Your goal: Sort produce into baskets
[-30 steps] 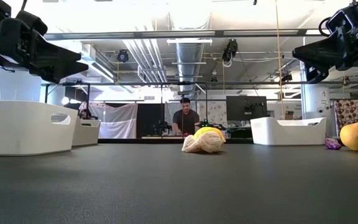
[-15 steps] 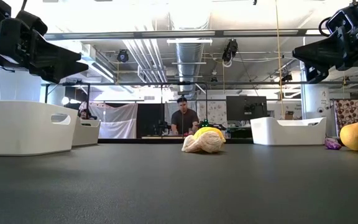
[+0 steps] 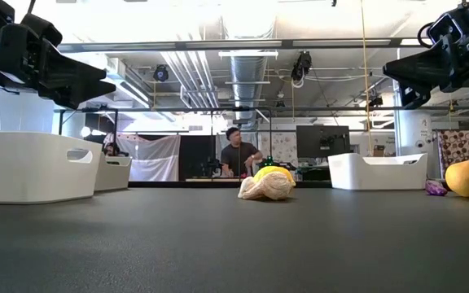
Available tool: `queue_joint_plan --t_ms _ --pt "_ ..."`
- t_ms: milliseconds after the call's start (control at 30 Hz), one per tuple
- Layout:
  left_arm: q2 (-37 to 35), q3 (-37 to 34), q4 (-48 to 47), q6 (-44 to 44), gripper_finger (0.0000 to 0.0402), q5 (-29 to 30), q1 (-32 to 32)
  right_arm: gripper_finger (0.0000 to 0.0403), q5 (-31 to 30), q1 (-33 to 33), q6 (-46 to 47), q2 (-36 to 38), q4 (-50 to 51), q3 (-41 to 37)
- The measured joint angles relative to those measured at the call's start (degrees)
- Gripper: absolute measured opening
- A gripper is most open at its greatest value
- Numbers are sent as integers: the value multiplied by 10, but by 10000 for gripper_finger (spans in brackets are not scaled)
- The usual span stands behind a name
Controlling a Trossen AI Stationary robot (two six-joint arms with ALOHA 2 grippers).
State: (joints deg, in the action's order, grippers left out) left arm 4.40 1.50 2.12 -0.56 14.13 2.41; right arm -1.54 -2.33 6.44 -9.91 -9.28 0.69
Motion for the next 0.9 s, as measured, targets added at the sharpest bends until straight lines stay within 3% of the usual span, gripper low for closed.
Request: queue_joint_plan --t_ms 400,600,800,900 --pt "0 0 0 0 262 0 0 22 0 -1 139 -2 -93 0" --pt "0 0 0 0 262 0 0 22 61 -21 223 -8 -96 0" --pt "0 0 0 0 262 0 0 22 31 -64 266 -29 -96 0" --pt "0 0 0 0 262 0 0 22 -14 -93 267 -47 -95 0"
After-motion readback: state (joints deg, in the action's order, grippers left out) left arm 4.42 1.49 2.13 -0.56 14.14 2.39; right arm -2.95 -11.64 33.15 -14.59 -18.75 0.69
